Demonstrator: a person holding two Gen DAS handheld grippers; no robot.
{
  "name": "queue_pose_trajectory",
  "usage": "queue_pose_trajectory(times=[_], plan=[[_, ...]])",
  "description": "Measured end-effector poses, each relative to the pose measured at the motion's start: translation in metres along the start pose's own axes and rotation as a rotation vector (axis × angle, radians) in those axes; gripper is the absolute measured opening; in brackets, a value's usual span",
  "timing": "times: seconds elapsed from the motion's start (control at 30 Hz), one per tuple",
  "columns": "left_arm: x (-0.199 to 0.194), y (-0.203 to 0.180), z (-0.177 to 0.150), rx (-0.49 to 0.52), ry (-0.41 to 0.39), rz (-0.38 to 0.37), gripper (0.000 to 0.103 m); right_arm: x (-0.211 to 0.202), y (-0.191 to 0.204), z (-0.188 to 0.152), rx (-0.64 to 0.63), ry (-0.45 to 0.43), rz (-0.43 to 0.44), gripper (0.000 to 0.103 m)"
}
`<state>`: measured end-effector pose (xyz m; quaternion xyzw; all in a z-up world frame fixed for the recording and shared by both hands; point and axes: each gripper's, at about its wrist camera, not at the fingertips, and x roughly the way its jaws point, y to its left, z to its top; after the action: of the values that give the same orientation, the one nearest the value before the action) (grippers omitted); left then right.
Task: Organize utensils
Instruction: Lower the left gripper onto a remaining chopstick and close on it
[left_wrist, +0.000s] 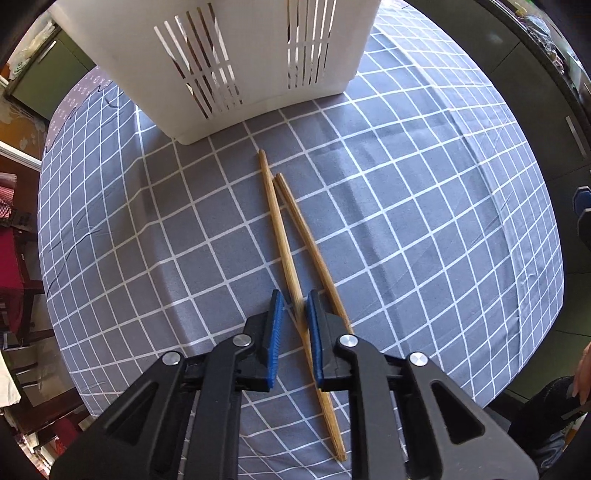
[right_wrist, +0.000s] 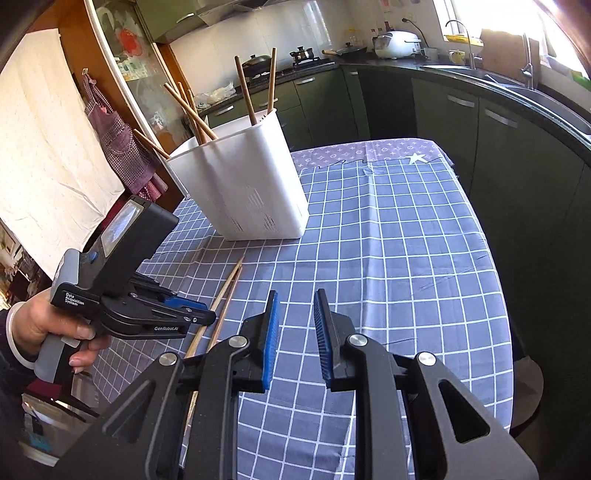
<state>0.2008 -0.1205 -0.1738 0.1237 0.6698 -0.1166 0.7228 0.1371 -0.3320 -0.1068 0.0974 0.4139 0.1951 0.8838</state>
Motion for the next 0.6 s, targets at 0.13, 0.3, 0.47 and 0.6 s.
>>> queue_pose_trajectory(times=[0.13,0.3,0.47,0.6], plan=[[0.006,-0.011,0.008,0.006,0.020,0.017,0.009,0.000,-0.003,-0.001,0.010,0.005,0.006,0.020],[0.007,-0.019,0.017,0.000,0.061,0.015,0.008,0.000,-0.005,-0.003,0.018,0.013,0.023,0.023],[0.006,-0.012,0.024,-0.023,0.071,-0.011,0.007,-0.002,-0.006,-0.004,0.020,0.009,0.026,0.025],[-0.008,-0.007,0.021,-0.028,0.034,-0.028,0.007,-0.006,-0.007,-0.004,0.020,0.005,0.023,0.025]])
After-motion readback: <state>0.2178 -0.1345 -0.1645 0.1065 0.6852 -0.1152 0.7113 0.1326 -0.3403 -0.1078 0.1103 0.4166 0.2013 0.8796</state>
